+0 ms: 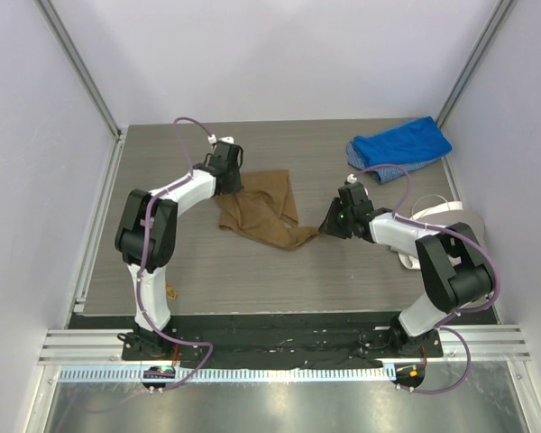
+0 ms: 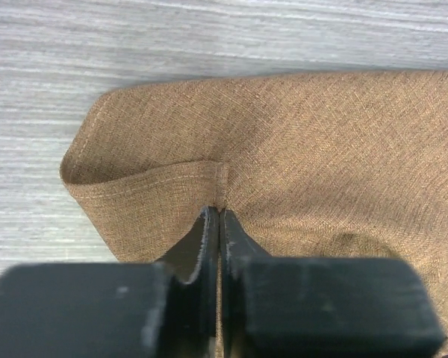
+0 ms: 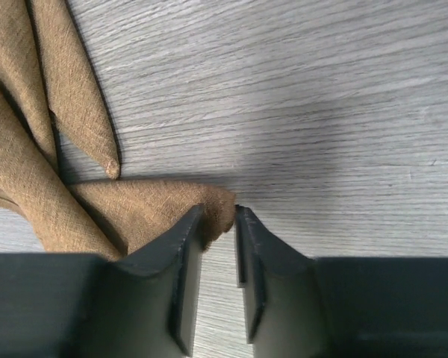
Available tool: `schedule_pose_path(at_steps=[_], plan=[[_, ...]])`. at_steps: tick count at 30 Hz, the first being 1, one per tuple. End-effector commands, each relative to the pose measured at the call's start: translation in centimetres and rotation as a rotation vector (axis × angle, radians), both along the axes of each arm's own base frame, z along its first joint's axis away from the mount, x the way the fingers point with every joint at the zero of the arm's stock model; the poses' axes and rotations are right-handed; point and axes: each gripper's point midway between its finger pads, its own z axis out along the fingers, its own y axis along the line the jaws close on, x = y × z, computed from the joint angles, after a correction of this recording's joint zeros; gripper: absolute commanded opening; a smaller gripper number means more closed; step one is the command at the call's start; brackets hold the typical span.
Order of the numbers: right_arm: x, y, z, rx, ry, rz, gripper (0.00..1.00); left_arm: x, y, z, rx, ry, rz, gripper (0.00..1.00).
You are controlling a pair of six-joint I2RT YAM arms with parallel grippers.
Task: Fold the napkin, place the utensils inside, and roll it up
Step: Flatten the napkin out
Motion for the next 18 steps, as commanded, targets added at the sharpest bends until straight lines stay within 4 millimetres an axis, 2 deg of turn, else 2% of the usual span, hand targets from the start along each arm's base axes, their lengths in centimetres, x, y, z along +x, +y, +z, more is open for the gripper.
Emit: schedule_pose_path(at_steps=[1, 5, 6, 8, 10, 11, 12, 13, 14, 16, 17, 18], plan=[[2.0, 1.3, 2.8, 0.046, -0.091, 0.01, 0.27, 0.9, 0.6, 4.4, -0.037, -0.114, 0.033, 0.0], [3.2, 1.7, 4.6, 0.048, -0.145, 0.033, 0.07, 0.8, 1.2, 6.4, -0.048, -0.151, 0.046, 0.0], [3.6, 1.7, 5.1, 0.043, -0.163, 0.041, 0.01, 0.7, 1.3, 7.8, -0.053, -0.178, 0.049, 0.0], [4.7, 1.9, 6.9, 0.031, -0.211, 0.046, 0.01, 0.7, 2.1, 9.4, -0.039, -0.215, 0.073, 0.0], [5.6, 1.5, 8.7, -0.001, -0.256, 0.052, 0.01, 0.6, 3.1, 12.5, -0.035, -0.28, 0.098, 0.0], [6.8, 1.4, 10.8, -0.009, -0.309, 0.042, 0.01, 0.6, 3.5, 14.0, -0.033, -0.31, 0.11, 0.0], [7.4, 0.9, 11.8, -0.036, -0.331, 0.024, 0.01, 0.7, 4.5, 15.3, -0.008, -0.342, 0.131, 0.0], [7.9, 0.5, 13.5, -0.057, -0.375, 0.028, 0.01, 0.3, 5.1, 18.0, -0.012, -0.395, 0.143, 0.0], [8.8, 0.4, 16.2, -0.06, -0.437, 0.017, 0.01, 0.3, 5.5, 19.8, -0.007, -0.431, 0.152, 0.0], [9.7, -0.7, 19.4, -0.113, -0.516, -0.003, 0.01, -0.4, 6.6, 23.4, 0.024, -0.502, 0.16, 0.01], [10.3, -0.8, 22.3, -0.115, -0.575, -0.013, 0.01, -0.7, 7.0, 25.2, 0.035, -0.521, 0.163, 0.01], [10.6, -1.4, 23.6, -0.136, -0.601, -0.032, 0.01, -1.0, 7.3, 26.2, 0.044, -0.533, 0.163, 0.02]])
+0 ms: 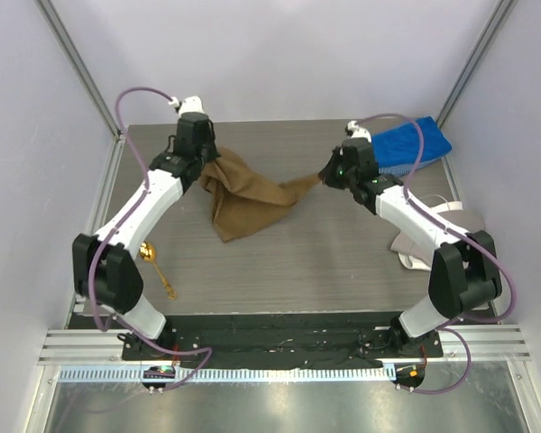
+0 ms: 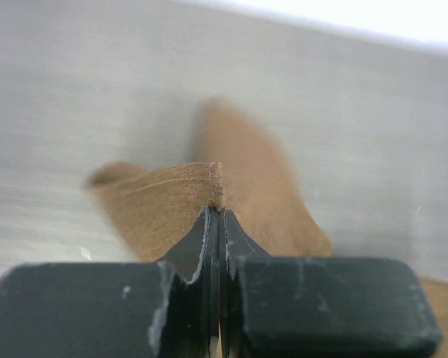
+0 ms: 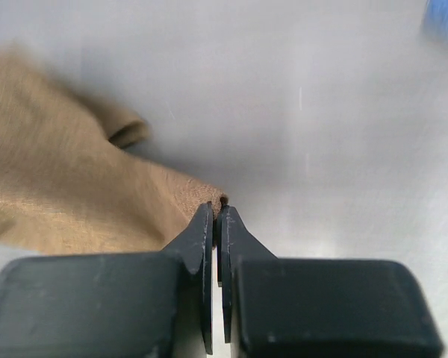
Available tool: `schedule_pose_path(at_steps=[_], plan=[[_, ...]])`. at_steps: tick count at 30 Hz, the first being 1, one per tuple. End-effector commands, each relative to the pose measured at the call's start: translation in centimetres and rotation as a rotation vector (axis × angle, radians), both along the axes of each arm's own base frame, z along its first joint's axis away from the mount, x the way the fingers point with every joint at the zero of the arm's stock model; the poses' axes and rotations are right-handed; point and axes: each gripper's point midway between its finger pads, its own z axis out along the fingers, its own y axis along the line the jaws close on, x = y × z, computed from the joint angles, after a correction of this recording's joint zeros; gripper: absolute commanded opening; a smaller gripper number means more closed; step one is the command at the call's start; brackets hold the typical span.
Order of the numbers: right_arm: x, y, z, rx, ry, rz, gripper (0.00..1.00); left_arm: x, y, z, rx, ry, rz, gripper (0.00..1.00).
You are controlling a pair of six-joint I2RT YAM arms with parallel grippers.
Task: Fold the napkin, place the utensils inside, and roll it up
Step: Flatten the napkin out
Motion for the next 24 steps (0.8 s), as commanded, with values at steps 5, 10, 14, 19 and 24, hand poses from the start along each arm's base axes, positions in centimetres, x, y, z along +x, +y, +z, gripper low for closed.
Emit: schedule_pose_path(at_steps=[5, 10, 14, 19, 24], plan=[[2.5, -3.0, 17.6, -0.074, -0.405, -0.082, 0.01, -2.8, 4.0, 14.1, 0.054, -0.262, 0.071, 0.03], [1.3, -3.2, 17.7, -0.061, -0.406, -0.078, 0.01, -4.8, 4.3, 12.9, 0.02, -0.257, 0.066, 0.04], [-0.2, -3.2, 12.0, -0.064, -0.286, -0.057, 0.01, -5.9, 3.9, 8.2, -0.017, -0.168, 0.059, 0.04], [-2.4, -3.5, 4.5, -0.075, -0.125, -0.057, 0.01, -7.2, 3.6, -0.9, -0.025, 0.009, 0.063, 0.05], [-4.3, -3.6, -0.7, -0.079, -0.015, -0.042, 0.01, -7.7, 3.7, -5.2, -0.035, 0.067, 0.086, 0.12]])
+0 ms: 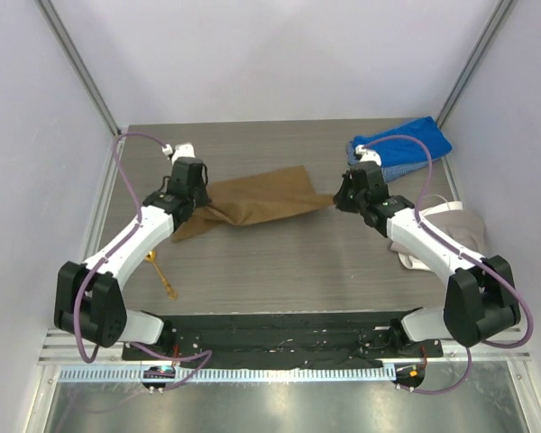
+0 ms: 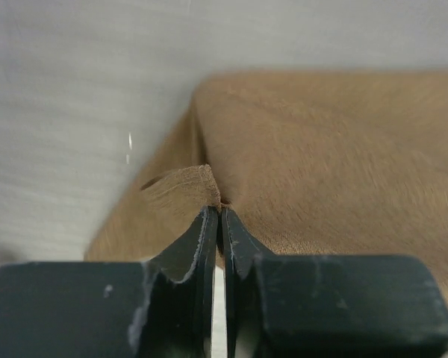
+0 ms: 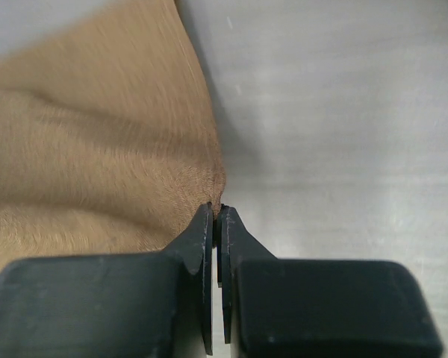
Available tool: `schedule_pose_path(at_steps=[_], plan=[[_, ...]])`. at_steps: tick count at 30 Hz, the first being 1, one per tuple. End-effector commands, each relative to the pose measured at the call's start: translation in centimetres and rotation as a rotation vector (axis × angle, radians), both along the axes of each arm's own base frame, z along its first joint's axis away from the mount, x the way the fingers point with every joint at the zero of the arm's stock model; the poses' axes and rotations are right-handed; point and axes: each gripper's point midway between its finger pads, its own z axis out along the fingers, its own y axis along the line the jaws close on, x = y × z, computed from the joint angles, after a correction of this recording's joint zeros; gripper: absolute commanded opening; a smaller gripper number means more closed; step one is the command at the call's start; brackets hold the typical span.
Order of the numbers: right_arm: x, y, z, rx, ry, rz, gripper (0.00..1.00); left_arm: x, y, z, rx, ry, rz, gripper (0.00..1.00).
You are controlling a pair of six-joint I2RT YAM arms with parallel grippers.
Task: Fold the napkin, place the utensils inside, and roll it up
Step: Flatten the napkin out
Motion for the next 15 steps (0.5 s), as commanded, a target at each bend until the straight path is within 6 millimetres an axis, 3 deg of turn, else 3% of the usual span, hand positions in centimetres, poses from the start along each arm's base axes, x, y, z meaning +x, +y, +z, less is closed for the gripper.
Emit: schedule_pose_path(at_steps=[1, 7, 15], plan=[[-0.5, 0.4, -1.3, 0.043, 0.018, -0.006, 0.01, 0.6, -0.3, -0.9, -0.058, -0.035, 0.037, 0.13], [-0.7, 0.6, -3.0, 0.043, 0.061, 0.004, 0.01, 0.1, 0.0, -4.3, -0.047, 0.028, 0.05, 0.19], [-0.4, 1.0, -3.9, 0.045, 0.084, 0.015, 0.01, 0.0, 0.1, -6.2, -0.042, 0.069, 0.062, 0.25]])
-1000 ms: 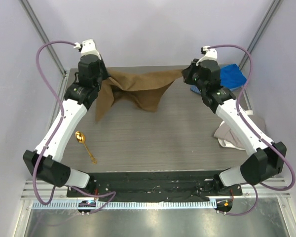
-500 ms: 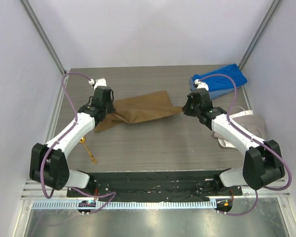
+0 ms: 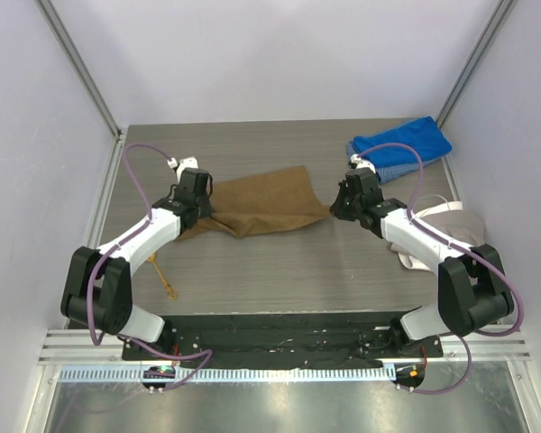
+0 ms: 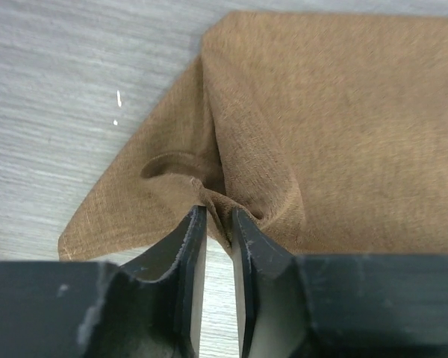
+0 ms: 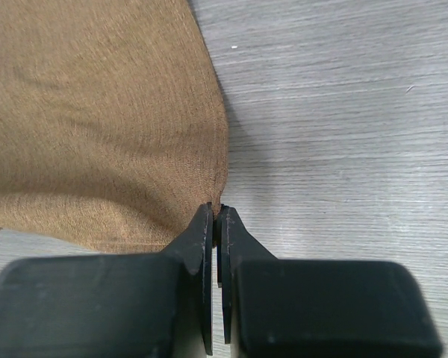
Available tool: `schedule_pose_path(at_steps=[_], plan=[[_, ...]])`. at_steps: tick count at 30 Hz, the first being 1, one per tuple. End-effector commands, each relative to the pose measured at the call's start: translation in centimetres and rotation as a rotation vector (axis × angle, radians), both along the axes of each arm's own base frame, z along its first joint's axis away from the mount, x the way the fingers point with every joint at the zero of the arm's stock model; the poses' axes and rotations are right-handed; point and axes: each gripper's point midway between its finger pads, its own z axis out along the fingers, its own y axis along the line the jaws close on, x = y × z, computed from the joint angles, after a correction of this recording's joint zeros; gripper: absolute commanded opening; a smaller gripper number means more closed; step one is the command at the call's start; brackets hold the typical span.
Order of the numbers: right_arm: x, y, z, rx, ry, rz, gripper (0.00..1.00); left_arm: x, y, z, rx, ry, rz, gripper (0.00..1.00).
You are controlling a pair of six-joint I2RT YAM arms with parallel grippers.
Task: Fold the napkin, place the utensils inside, and roll it up
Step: Flatten the napkin out
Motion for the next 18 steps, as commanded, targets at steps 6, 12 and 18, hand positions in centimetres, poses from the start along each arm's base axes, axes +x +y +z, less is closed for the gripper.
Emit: schedule_pose_path(at_steps=[6, 12, 18], plan=[[1.0, 0.5, 0.8, 0.028, -0.039, -0.003, 0.01, 0.5, 0.7, 0.5, -0.014, -0.051, 0.05, 0.36], [0.8, 0.5, 0.4, 0.03, -0.027, 0.002, 0.01, -0.2, 1.5, 1.1, -0.014, -0.082, 0.092, 0.41], [0.8, 0.9, 0.6, 0.04, -0.029, 0.012, 0.01, -1.2, 2.7, 2.9, -0.02, -0.15, 0.132, 0.56]])
